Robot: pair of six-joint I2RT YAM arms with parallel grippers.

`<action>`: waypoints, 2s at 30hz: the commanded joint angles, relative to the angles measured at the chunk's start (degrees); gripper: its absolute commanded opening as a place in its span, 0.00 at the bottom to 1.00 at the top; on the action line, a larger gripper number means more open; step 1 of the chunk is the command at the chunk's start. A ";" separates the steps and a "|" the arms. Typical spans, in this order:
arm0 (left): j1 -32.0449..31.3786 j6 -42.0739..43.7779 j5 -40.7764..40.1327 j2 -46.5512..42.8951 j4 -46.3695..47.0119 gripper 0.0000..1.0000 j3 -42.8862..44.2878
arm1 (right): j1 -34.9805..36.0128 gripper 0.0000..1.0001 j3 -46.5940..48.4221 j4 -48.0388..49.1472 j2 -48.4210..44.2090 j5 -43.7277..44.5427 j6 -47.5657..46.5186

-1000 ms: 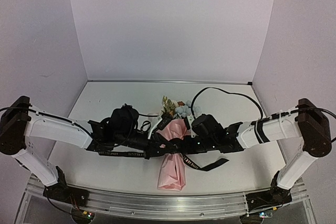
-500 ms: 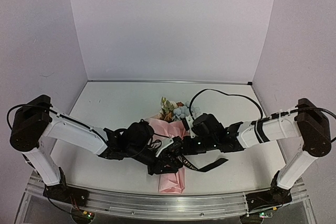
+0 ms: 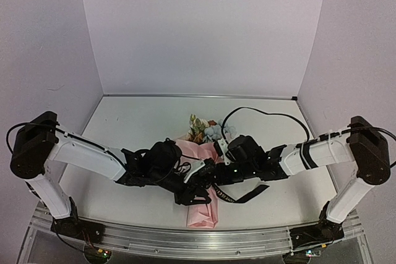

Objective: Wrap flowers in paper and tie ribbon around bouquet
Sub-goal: Cross the half-tied ribbon over the folded bouquet.

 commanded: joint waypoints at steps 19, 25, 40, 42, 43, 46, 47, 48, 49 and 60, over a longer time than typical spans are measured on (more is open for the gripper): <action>-0.46 -2.28 -21.63 -7.51 -18.89 0.59 9.76 | -0.17 0.00 1.03 1.36 0.22 -0.93 -0.82; -1.84 -2.15 -25.13 -3.86 -22.83 0.60 13.82 | -0.20 0.00 0.68 1.37 0.10 -0.66 -0.73; -5.11 -2.21 -30.74 0.25 -30.66 0.53 19.49 | -0.17 0.00 1.50 1.28 0.44 -0.66 -0.59; -5.32 -2.32 -30.72 0.39 -31.10 0.50 19.70 | -0.19 0.00 1.61 1.28 0.58 -0.71 -0.55; -5.47 -2.34 -30.68 0.49 -31.30 0.49 19.90 | -0.20 0.00 1.68 1.24 0.67 -0.67 -0.53; -6.12 -2.45 -30.59 0.62 -31.93 0.45 20.43 | -0.19 0.00 1.92 1.19 0.93 -0.78 -0.39; -6.28 -2.56 -30.47 0.54 -32.07 0.43 20.45 | -0.19 0.00 2.00 1.19 1.01 -0.81 -0.36; -6.41 -2.76 -30.22 0.51 -32.07 0.42 20.39 | -0.19 0.00 2.08 1.19 1.11 -0.78 -0.29; -6.45 -2.98 -29.98 0.42 -32.02 0.41 20.31 | -0.20 0.00 2.15 1.19 1.15 -0.84 -0.29; -7.43 -4.79 -30.56 2.68 -33.90 0.41 21.66 | -0.18 0.00 2.35 1.02 0.98 -0.97 -0.15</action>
